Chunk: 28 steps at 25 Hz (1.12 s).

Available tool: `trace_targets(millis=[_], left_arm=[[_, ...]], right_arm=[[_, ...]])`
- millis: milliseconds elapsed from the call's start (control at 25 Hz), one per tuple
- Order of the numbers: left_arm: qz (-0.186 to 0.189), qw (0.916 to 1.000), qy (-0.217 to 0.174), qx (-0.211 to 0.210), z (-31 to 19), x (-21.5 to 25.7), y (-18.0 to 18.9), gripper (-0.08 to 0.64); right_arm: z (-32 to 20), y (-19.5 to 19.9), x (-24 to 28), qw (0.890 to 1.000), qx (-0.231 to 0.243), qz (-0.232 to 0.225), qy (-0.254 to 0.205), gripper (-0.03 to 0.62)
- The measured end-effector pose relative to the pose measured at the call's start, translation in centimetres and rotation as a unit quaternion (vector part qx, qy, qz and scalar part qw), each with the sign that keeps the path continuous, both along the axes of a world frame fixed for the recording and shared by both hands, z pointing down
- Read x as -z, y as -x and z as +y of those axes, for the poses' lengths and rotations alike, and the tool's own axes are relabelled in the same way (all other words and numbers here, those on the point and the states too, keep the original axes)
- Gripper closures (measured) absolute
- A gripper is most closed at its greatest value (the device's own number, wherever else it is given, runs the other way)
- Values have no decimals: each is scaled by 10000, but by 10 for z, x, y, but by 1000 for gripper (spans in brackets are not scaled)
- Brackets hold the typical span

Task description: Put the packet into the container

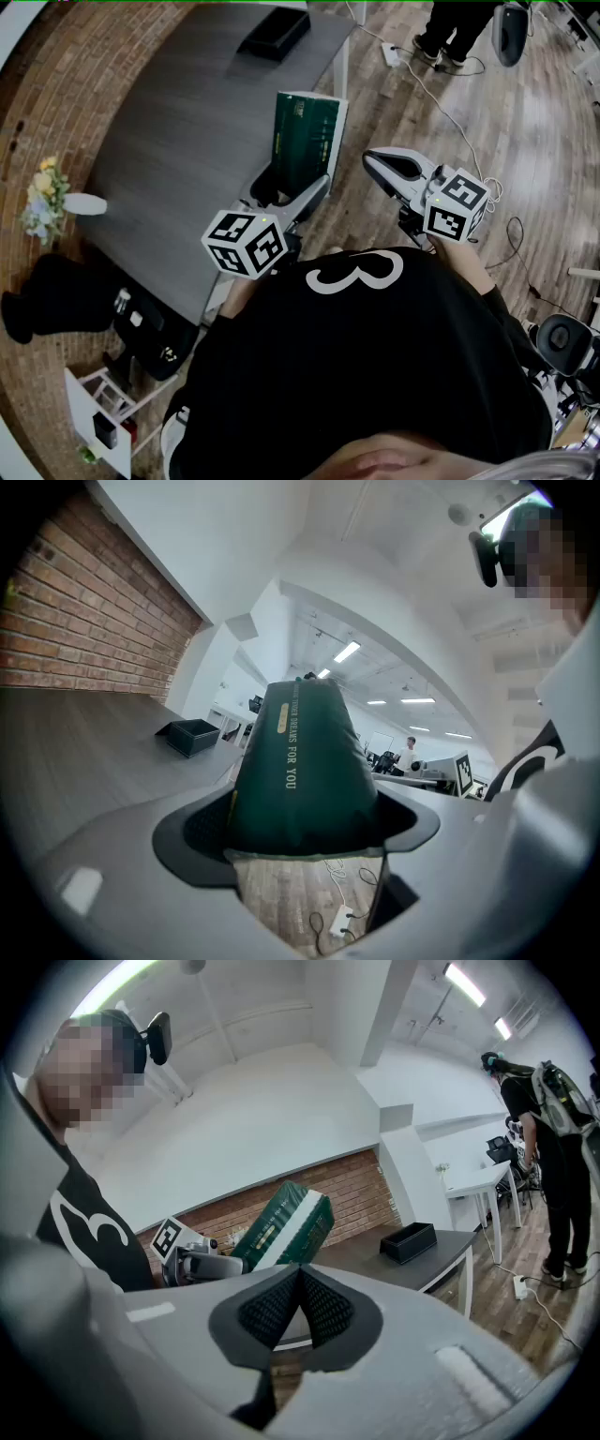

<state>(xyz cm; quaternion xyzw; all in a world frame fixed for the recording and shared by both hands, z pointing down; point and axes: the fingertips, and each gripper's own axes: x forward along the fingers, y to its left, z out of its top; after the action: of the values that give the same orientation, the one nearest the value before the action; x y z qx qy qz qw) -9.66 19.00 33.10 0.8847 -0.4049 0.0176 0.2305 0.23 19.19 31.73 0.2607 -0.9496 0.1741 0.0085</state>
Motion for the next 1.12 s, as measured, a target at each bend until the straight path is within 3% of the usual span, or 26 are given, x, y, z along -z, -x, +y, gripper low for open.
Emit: trace_targets(millis=[440, 720, 1120], left_arm=[[-40, 9999, 100, -73, -15, -13, 13, 120], [1, 9999, 83, -102, -35, -15, 28, 123], [123, 9992, 219, -304, -64, -27, 14, 121]], right_arm=[[-13, 11, -15, 9999, -80, -29, 82, 592], [-32, 17, -19, 9990, -395, -70, 208, 591], [-55, 5, -35, 9981, -500, -15, 352, 591]])
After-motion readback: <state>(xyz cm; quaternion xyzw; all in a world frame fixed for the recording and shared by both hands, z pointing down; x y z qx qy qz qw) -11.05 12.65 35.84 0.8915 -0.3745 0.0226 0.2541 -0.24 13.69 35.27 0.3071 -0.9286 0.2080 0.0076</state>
